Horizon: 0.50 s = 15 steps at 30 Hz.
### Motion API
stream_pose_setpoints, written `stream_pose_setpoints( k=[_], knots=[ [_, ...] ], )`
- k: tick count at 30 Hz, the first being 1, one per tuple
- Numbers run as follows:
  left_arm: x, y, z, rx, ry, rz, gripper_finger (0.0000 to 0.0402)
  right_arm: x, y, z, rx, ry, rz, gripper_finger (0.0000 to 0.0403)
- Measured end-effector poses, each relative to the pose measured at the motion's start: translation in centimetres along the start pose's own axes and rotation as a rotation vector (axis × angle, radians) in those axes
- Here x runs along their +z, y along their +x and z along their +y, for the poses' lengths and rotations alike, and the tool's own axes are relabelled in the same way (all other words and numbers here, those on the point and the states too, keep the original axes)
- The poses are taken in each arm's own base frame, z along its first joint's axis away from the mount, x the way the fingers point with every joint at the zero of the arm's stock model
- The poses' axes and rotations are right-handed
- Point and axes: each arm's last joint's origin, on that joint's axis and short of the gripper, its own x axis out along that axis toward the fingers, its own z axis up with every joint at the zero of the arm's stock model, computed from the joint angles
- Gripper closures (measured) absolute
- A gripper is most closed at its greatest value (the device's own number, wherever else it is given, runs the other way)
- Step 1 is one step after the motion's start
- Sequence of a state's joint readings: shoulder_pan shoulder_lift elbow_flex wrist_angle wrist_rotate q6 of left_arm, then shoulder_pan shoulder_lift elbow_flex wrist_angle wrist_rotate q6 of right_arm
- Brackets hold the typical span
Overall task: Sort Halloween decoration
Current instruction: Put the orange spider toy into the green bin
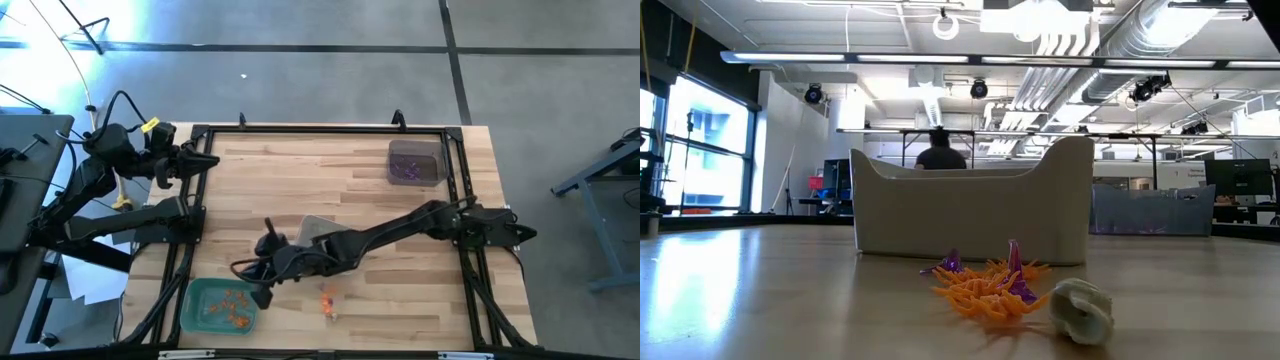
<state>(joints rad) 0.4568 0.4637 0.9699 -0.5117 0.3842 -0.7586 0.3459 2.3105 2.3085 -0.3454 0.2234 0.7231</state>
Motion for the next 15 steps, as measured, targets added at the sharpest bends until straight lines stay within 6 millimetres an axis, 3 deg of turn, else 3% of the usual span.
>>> stream_pose_setpoints(
  k=[9, 15],
  knots=[
    [0.0, 0.0, 0.0, 0.007, -0.005, -0.008, 0.0326, -3.8, 4.5, -2.9, -0.004, 0.102, 0.097, 0.0396],
    [0.0, 0.0, 0.0, 0.007, -0.020, -0.008, 0.0326, -5.8, 6.2, -3.4, 0.077, 0.170, 0.155, 0.0396]
  ],
)
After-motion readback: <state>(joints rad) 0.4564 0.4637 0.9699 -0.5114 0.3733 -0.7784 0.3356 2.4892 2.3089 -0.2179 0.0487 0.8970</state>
